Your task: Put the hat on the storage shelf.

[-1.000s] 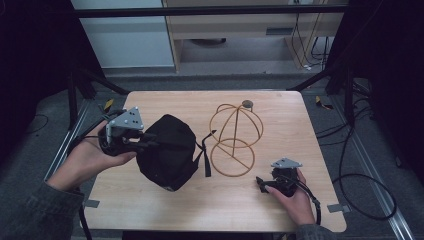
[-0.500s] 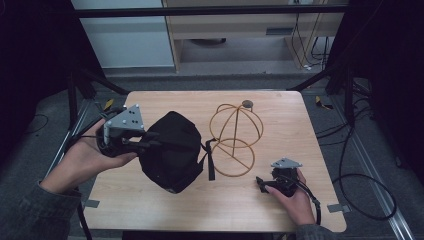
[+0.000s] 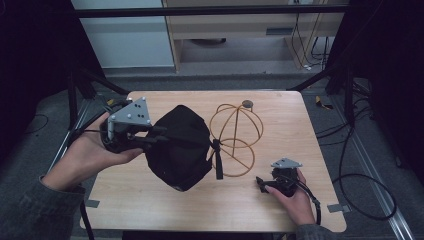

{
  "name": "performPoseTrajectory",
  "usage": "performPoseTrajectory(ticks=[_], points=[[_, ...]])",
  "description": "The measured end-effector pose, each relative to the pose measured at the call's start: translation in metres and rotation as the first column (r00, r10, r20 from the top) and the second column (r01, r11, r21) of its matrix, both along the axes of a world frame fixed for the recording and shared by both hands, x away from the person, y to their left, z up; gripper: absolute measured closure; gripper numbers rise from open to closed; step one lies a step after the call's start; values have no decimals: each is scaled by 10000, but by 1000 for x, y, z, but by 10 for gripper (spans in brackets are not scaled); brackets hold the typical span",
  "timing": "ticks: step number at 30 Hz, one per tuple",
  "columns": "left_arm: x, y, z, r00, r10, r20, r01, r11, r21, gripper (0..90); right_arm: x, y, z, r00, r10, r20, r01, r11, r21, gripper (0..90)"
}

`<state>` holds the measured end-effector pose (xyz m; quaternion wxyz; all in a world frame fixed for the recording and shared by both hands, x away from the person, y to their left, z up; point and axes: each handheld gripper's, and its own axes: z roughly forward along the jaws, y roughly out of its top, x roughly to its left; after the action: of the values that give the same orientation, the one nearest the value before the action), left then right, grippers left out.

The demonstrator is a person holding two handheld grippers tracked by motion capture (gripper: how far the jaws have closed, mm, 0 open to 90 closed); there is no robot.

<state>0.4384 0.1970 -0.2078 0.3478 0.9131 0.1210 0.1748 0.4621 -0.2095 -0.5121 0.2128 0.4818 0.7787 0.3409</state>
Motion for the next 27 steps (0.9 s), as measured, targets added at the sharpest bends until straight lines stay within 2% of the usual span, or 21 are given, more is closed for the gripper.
performPoseTrajectory(ticks=[10,14,27], points=[[-6,-8,11,9997,-138,195,139,9999,-61,737,0,0,0,10000,-4,5,4,10000,-10,71],[-10,-11,18,9991,-151,403,157,9998,-154,737,0,0,0,10000,-6,2,6,10000,-12,71],[-5,-21,38,9965,-182,813,196,9997,-162,737,0,0,0,10000,-9,-12,9,10000,-2,71]])
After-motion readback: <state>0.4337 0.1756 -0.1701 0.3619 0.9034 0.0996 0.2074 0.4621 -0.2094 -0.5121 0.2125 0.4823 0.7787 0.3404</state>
